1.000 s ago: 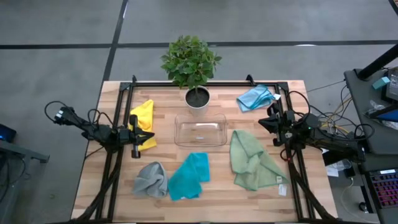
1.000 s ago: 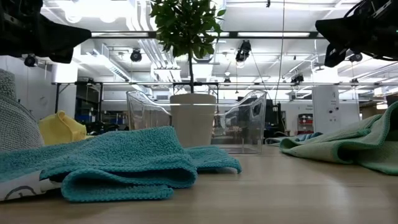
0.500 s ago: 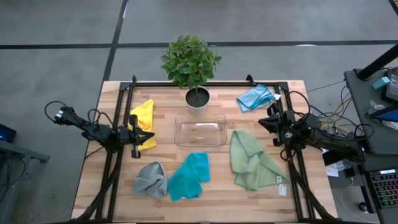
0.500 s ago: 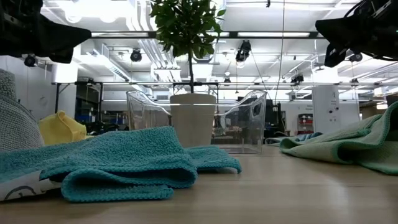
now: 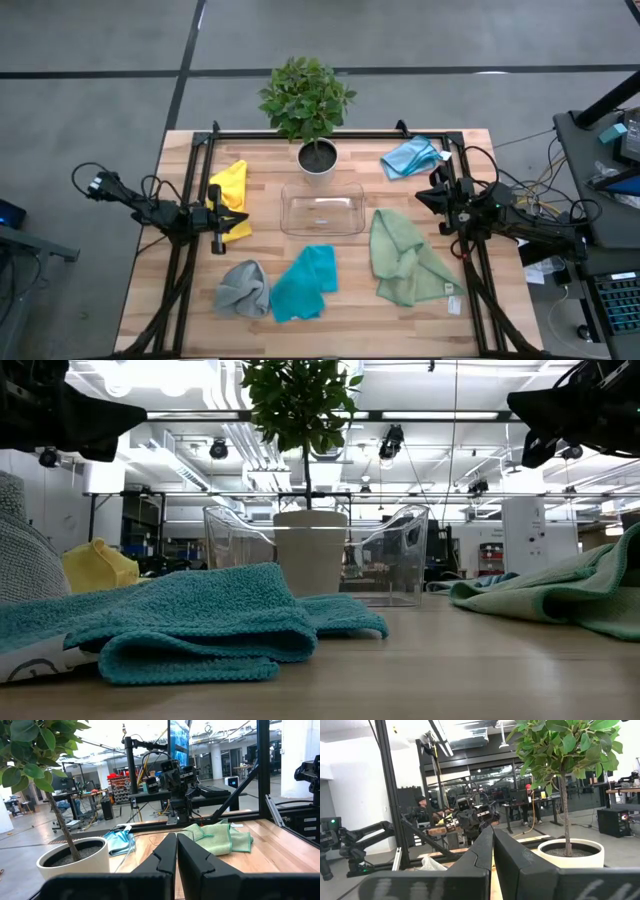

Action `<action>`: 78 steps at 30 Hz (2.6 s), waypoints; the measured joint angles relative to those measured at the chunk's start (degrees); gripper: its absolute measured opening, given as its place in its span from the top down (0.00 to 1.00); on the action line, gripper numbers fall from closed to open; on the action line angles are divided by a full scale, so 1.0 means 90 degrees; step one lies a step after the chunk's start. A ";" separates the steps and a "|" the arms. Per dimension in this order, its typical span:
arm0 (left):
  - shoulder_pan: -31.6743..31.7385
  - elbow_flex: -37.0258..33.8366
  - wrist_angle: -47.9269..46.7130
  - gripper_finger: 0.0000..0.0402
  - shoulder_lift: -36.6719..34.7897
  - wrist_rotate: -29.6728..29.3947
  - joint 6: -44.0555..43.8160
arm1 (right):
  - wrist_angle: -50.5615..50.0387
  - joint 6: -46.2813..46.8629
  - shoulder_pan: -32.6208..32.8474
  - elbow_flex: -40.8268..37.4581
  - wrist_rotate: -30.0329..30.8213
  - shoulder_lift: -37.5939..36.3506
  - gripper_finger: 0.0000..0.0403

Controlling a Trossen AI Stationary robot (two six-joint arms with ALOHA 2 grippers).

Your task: Fold microfiber towels

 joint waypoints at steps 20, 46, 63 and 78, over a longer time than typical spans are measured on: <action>0.0001 0.0000 0.0000 1.00 0.0000 0.0000 0.0000 | -0.0001 0.0000 0.0001 0.0000 -0.0001 0.0000 0.98; 0.0001 0.0034 0.2056 1.00 -0.0002 -0.0012 -0.1623 | 0.0047 0.3216 0.0013 0.0000 0.0501 0.0000 0.98; 0.0002 0.0036 0.3216 1.00 0.0687 -0.0005 -0.2128 | 0.0812 0.2475 0.0072 0.0308 0.0598 0.0177 0.98; 0.0000 0.0049 0.4893 1.00 0.2186 0.0015 -0.1967 | -0.3391 0.1440 0.0073 0.3319 0.0619 0.1985 0.98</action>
